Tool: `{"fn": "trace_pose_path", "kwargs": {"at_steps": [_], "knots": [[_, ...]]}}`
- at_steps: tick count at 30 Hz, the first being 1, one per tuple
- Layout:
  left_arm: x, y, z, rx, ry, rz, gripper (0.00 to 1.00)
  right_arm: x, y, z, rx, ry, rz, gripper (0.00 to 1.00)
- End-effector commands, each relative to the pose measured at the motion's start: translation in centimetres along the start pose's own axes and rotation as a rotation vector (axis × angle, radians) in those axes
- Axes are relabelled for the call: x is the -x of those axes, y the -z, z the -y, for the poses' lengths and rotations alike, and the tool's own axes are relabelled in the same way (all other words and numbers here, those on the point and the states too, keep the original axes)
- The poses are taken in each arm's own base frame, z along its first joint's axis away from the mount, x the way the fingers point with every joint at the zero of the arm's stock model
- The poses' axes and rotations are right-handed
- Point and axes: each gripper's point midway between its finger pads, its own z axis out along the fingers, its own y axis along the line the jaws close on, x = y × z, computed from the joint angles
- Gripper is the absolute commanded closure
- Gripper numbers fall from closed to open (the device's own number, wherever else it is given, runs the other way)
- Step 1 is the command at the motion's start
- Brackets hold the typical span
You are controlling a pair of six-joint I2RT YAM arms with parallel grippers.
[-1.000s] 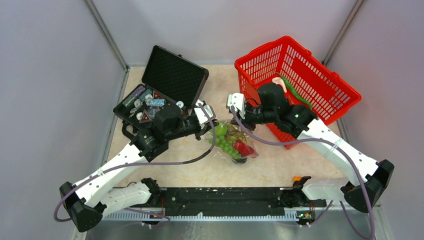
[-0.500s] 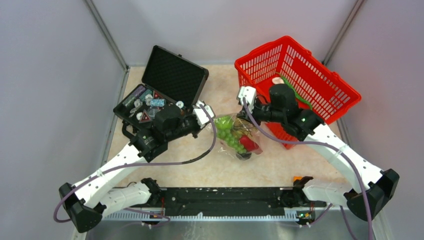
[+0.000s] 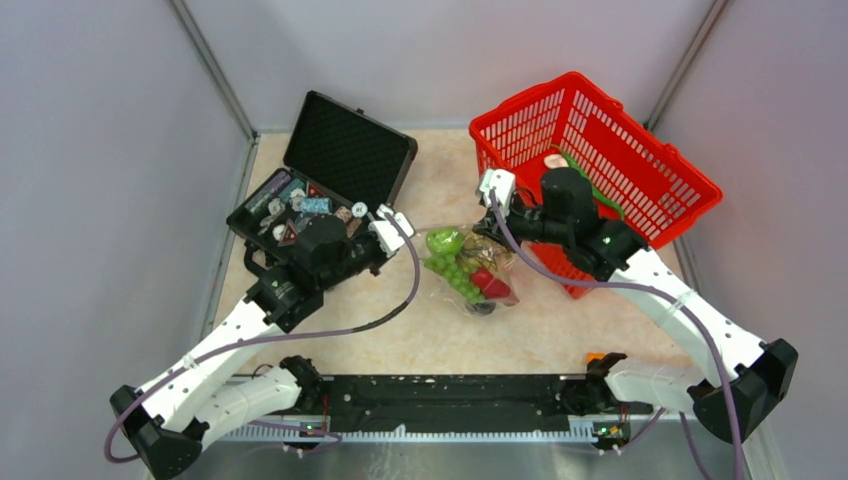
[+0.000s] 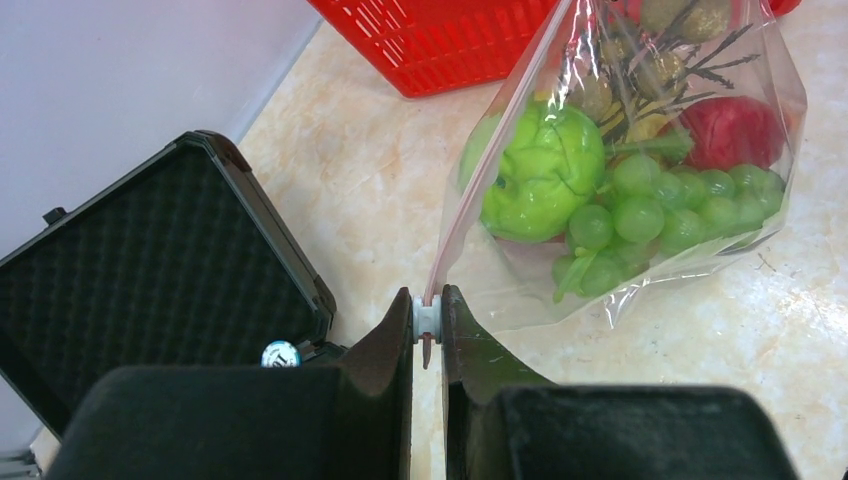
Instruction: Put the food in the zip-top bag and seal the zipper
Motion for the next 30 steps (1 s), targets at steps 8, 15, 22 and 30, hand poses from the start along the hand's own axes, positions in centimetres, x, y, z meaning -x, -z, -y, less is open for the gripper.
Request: {"fn": "trace_pose_path", "kwargs": {"at_steps": [8,15,22,30], "knots": [[-1.4,0.7,-2.3,0.113,0.025,-0.064,0.48,2.8,1.5,2.2,-0.090,0.030,0.102,1.00],[1.7,2.2,-5.3,0.311,0.140,0.125,0.01,2.5,0.0,1.7,-0.056,-0.039,0.142,1.00],[1.4,3.1,-7.5,0.475,0.275,0.200,0.01,2.7,-0.7,2.5,-0.126,-0.133,0.238,1.00],[0.3,4.1,-9.8,0.613,0.492,0.214,0.01,6.6,1.3,0.4,-0.050,-0.264,0.492,1.00]]}}
